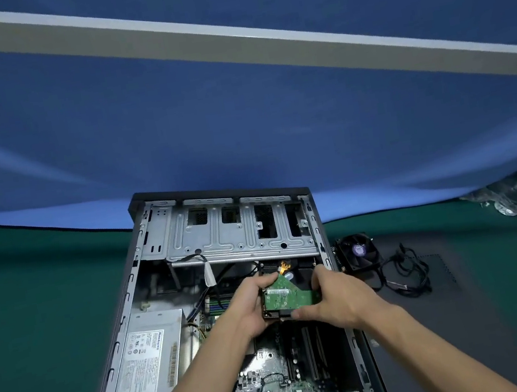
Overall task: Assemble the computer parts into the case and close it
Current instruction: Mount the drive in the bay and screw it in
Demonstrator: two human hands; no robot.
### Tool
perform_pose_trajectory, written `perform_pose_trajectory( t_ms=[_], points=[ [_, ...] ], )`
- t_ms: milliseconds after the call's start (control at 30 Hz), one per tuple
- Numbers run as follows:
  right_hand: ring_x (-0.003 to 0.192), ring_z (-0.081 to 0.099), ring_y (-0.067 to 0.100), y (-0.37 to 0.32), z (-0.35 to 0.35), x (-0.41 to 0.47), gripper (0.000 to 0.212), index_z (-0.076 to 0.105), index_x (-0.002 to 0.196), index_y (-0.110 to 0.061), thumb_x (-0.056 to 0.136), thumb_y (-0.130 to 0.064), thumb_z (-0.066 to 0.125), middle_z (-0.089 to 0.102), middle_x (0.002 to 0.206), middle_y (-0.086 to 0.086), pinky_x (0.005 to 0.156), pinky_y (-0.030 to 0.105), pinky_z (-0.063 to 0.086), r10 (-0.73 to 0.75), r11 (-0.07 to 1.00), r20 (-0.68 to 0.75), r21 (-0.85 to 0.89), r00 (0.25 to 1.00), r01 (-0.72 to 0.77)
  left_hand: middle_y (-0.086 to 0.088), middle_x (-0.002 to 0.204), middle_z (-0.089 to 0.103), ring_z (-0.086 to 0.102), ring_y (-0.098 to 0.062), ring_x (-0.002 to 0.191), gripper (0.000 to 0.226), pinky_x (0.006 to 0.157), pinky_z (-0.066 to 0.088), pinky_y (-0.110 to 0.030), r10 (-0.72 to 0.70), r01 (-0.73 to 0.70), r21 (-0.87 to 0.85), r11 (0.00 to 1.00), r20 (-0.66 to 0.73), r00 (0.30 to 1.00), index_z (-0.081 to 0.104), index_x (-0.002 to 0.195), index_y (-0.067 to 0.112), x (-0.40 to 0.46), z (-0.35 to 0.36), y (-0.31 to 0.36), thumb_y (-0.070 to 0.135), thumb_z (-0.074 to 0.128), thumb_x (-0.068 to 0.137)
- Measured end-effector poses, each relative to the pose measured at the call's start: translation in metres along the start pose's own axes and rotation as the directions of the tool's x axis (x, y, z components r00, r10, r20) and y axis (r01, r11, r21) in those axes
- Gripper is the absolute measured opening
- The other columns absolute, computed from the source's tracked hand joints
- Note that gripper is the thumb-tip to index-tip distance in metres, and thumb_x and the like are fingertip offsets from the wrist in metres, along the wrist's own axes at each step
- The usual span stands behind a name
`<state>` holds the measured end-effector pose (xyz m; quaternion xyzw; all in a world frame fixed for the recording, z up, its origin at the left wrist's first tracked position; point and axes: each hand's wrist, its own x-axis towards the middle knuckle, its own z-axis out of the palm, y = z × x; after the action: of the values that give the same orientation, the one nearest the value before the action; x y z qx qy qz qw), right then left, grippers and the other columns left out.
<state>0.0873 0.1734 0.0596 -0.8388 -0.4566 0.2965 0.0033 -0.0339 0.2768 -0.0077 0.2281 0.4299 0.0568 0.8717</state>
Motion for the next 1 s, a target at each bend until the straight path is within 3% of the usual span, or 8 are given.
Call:
perform_pose_trajectory(
  t_ms=[133,267,467,567,633,767,867,1000],
  points=[
    [0.079,0.056,0.016,0.000,0.009,-0.005,0.056,0.028,0.097,-0.025,0.075,-0.049,0.074,0.054,0.087,-0.010,0.064,0.030,0.038,-0.024,0.999,-0.079,-0.022,0.997,0.023,-0.012,0.078,0.067,0.064,-0.028,0.068,0.019,0.062,0.052,-0.033,0.067,-0.070,-0.050,0.996,-0.053,0.996,0.054,0.107,0.009,0.009,0.011,-0.001,0.007,0.055,0.087],
    [0.088,0.062,0.027,-0.001,0.018,-0.005,0.038,0.026,0.098,-0.020,0.091,-0.036,0.060,0.065,0.097,0.004,0.063,0.032,0.037,-0.034,0.991,-0.185,-0.130,0.982,0.010,-0.014,0.072,0.070,0.068,-0.027,0.061,0.012,0.058,0.053,-0.030,0.023,-0.028,-0.094,0.995,-0.054,0.998,0.064,0.086,0.003,0.011,0.017,0.003,0.012,0.056,0.082],
    [0.092,0.063,0.032,-0.004,0.016,0.008,0.036,0.030,0.094,-0.016,0.093,-0.042,0.055,0.068,0.099,0.008,0.061,0.034,0.035,0.039,0.990,-0.241,-0.122,0.970,-0.070,-0.017,0.086,0.071,0.068,-0.032,0.074,0.026,0.061,0.054,-0.034,0.050,-0.097,-0.350,0.932,-0.139,0.989,0.065,0.096,0.002,0.010,0.019,0.005,0.019,0.066,0.077],
    [0.091,0.064,0.032,-0.005,0.022,0.014,0.031,0.034,0.096,-0.015,0.096,-0.042,0.050,0.069,0.097,0.007,0.060,0.033,0.035,0.051,0.984,-0.298,-0.145,0.953,-0.098,-0.022,0.112,0.064,0.062,-0.037,0.101,0.039,0.080,0.055,-0.044,0.073,-0.184,-0.427,0.885,-0.263,0.962,0.058,0.112,0.001,0.012,0.028,0.000,0.019,0.072,0.080],
    [0.089,0.065,0.030,-0.005,0.026,0.016,0.027,0.039,0.101,-0.014,0.099,-0.040,0.044,0.069,0.097,0.006,0.059,0.033,0.035,0.063,0.974,-0.338,-0.183,0.939,-0.132,-0.019,0.110,0.057,0.056,-0.036,0.107,0.036,0.087,0.053,-0.047,0.038,-0.202,-0.412,0.889,-0.373,0.927,0.053,0.101,0.005,0.015,0.036,-0.002,0.021,0.077,0.078],
    [0.090,0.064,0.028,-0.005,0.030,0.022,0.022,0.042,0.105,-0.014,0.100,-0.035,0.039,0.068,0.097,0.004,0.059,0.033,0.034,0.113,0.972,-0.412,-0.142,0.904,-0.186,-0.010,0.089,0.049,0.052,-0.033,0.095,0.035,0.079,0.054,-0.045,0.004,-0.179,-0.395,0.901,-0.407,0.914,0.048,0.091,0.010,0.017,0.053,0.008,0.026,0.077,0.079],
    [0.100,0.053,0.020,0.004,0.027,0.025,0.022,0.041,0.100,-0.019,0.096,-0.040,0.047,0.060,0.103,-0.003,0.063,0.030,0.033,0.096,0.969,-0.489,-0.152,0.867,-0.193,-0.020,0.108,0.055,0.056,-0.034,0.089,0.034,0.083,0.054,-0.048,0.008,-0.187,-0.365,0.912,-0.440,0.898,0.051,0.106,0.003,0.023,0.055,0.015,0.018,0.072,0.083],
    [0.072,0.046,0.017,0.017,0.034,0.026,0.036,0.032,0.083,-0.023,0.088,-0.048,0.058,0.051,0.082,-0.006,0.056,0.031,0.029,0.359,0.933,-0.524,0.224,0.773,-0.281,-0.030,0.124,0.047,0.049,-0.025,0.062,0.043,0.080,0.054,-0.043,0.014,-0.216,-0.354,0.910,-0.496,0.868,0.044,0.124,-0.004,0.027,0.056,0.022,0.004,0.065,0.087]
  ],
)
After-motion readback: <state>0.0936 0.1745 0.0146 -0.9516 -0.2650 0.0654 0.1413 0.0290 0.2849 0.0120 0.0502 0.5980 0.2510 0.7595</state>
